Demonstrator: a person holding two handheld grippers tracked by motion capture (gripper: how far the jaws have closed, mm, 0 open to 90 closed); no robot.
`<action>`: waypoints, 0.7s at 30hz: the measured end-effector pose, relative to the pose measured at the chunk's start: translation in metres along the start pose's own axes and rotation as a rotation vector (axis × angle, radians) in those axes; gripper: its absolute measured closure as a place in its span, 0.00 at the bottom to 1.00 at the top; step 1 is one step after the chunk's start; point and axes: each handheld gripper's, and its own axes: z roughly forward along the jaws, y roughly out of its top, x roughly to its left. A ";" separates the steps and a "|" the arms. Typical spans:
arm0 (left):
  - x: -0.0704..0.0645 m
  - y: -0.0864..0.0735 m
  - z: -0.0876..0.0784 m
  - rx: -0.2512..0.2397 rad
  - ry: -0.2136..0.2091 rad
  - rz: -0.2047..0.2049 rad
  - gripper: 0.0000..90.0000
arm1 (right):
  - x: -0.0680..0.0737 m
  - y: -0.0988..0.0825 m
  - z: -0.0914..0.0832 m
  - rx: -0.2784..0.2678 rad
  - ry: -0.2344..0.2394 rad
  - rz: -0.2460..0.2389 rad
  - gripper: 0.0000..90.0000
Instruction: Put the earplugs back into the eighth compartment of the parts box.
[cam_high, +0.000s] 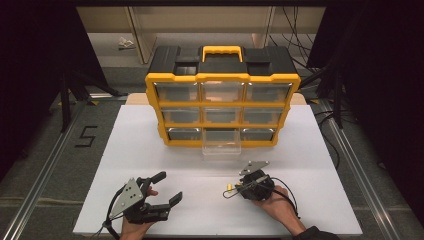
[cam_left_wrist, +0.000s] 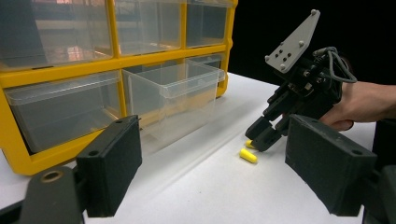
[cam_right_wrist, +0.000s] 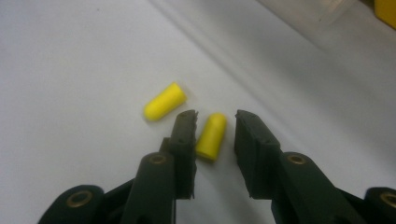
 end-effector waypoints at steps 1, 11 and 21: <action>0.000 0.000 0.000 0.000 0.000 0.000 0.20 | 0.000 0.000 0.000 0.003 0.001 0.002 0.80; 0.000 0.000 0.000 -0.001 0.000 0.002 0.21 | -0.003 0.002 -0.007 -0.025 -0.005 -0.003 0.90; 0.000 0.000 -0.001 -0.003 0.001 0.001 0.21 | -0.006 0.013 -0.038 -0.160 -0.028 0.007 0.90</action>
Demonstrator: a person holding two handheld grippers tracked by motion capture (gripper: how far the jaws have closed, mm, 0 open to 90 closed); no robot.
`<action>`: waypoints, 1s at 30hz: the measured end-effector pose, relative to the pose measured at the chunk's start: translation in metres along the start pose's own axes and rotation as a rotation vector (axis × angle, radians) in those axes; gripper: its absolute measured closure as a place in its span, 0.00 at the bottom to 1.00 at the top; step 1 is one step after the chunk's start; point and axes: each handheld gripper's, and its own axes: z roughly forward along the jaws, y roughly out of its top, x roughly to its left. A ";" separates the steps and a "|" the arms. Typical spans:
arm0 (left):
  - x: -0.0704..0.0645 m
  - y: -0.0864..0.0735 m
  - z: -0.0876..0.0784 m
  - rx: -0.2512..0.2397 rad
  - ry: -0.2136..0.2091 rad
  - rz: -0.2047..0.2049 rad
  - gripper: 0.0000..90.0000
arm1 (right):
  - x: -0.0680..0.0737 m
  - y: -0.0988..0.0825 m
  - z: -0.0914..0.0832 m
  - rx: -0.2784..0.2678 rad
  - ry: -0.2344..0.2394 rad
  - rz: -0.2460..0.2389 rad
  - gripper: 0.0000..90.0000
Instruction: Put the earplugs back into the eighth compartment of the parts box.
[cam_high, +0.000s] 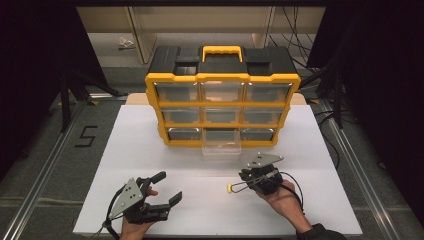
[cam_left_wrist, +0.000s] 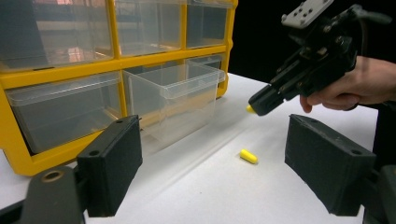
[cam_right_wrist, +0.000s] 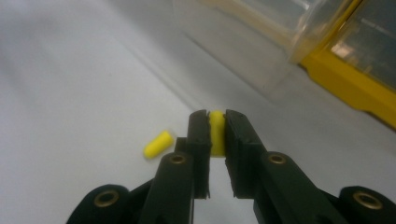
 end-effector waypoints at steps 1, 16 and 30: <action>0.000 0.000 0.000 -0.001 0.001 0.000 0.21 | 0.000 0.001 -0.002 -0.009 -0.001 -0.003 0.90; 0.001 0.000 0.000 -0.002 0.004 -0.003 0.21 | -0.005 0.023 -0.022 -0.105 -0.008 -0.019 0.90; 0.000 0.000 -0.001 -0.007 0.003 -0.003 0.21 | -0.013 0.055 -0.027 -0.195 -0.027 -0.011 0.90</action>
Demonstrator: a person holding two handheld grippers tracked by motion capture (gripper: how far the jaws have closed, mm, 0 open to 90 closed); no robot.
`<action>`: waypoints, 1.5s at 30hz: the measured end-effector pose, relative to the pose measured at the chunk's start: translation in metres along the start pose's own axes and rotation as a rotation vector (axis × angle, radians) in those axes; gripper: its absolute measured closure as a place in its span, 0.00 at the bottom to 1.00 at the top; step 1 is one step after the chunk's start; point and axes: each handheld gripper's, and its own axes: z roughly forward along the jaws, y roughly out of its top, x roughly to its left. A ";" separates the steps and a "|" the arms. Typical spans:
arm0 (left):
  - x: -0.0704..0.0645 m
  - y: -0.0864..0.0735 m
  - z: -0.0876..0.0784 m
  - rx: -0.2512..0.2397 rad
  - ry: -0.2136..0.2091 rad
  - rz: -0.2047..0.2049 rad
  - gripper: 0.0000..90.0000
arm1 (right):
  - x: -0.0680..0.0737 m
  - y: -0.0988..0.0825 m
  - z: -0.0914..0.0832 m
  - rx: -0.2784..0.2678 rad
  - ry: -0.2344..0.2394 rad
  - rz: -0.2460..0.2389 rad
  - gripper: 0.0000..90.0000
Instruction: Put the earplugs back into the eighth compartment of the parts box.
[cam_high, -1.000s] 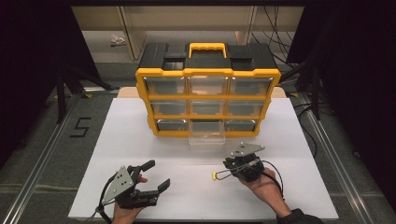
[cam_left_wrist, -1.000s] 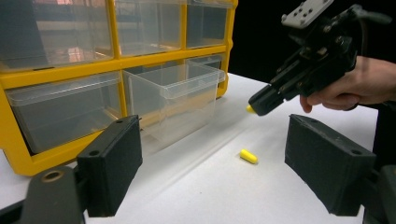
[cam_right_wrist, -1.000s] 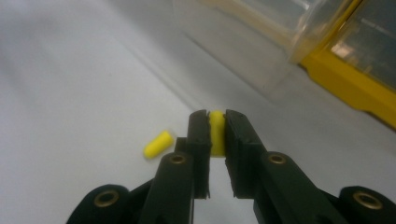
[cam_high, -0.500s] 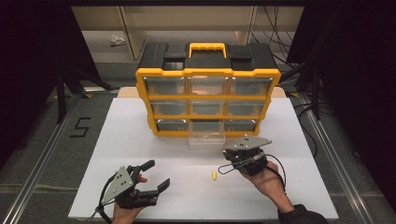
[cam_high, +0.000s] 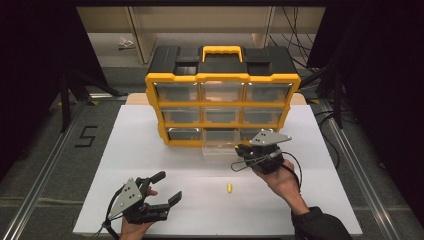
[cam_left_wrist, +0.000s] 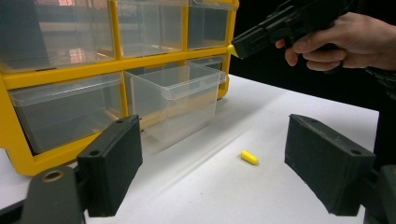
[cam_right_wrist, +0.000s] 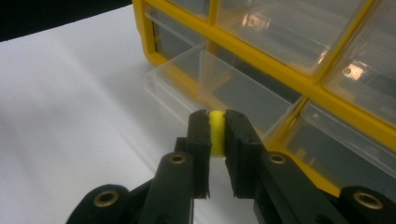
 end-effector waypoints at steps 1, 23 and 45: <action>0.000 0.000 0.000 0.000 0.000 0.000 0.21 | -0.001 0.001 0.001 -0.002 0.000 -0.001 0.90; 0.000 0.000 -0.001 -0.011 0.003 -0.008 0.21 | -0.018 0.009 0.029 -0.019 -0.017 0.040 0.90; 0.001 0.001 -0.002 -0.015 -0.004 -0.018 0.21 | -0.019 0.014 0.027 -0.074 0.045 0.092 0.50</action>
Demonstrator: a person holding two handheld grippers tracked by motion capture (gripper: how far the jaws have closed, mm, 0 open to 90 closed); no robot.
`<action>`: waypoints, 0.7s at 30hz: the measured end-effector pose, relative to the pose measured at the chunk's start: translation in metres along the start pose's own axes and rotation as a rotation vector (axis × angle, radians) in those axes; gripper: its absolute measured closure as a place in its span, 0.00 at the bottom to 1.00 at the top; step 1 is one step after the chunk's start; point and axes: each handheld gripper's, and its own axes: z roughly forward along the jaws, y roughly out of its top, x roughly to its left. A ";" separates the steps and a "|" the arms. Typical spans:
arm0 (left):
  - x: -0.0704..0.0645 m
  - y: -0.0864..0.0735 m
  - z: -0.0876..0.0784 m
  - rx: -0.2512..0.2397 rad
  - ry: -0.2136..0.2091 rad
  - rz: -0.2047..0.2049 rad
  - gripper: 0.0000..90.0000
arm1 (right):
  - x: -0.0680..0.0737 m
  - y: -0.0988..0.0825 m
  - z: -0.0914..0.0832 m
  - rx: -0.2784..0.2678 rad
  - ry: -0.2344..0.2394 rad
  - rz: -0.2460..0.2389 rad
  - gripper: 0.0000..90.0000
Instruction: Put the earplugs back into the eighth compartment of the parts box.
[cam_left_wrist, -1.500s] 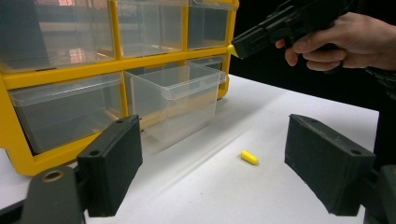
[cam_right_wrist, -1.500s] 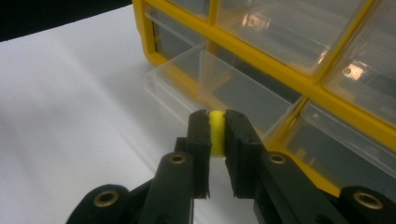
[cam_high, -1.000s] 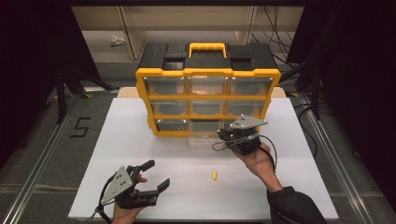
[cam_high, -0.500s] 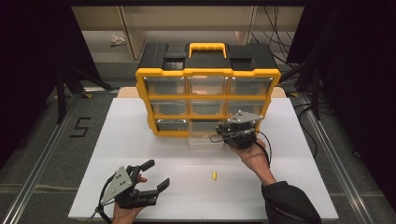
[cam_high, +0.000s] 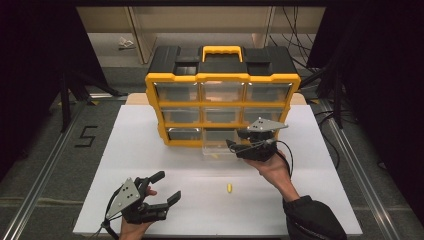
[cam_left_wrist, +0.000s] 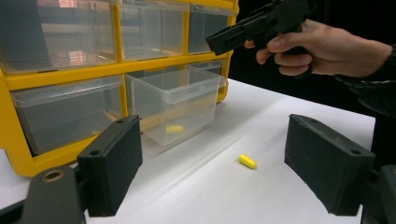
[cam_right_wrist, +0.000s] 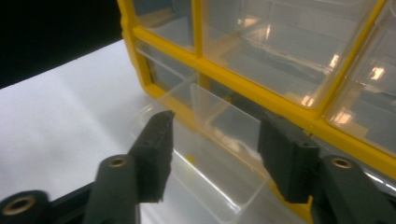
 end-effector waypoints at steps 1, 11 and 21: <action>0.000 0.000 0.000 0.000 -0.002 -0.003 0.21 | 0.002 0.000 -0.002 0.000 0.008 0.002 0.48; 0.003 0.000 -0.001 -0.011 -0.011 -0.031 0.21 | 0.018 -0.001 -0.014 -0.006 0.130 0.016 0.29; 0.003 0.000 -0.001 -0.016 -0.009 -0.031 0.21 | 0.030 -0.006 -0.023 -0.011 0.174 0.005 0.23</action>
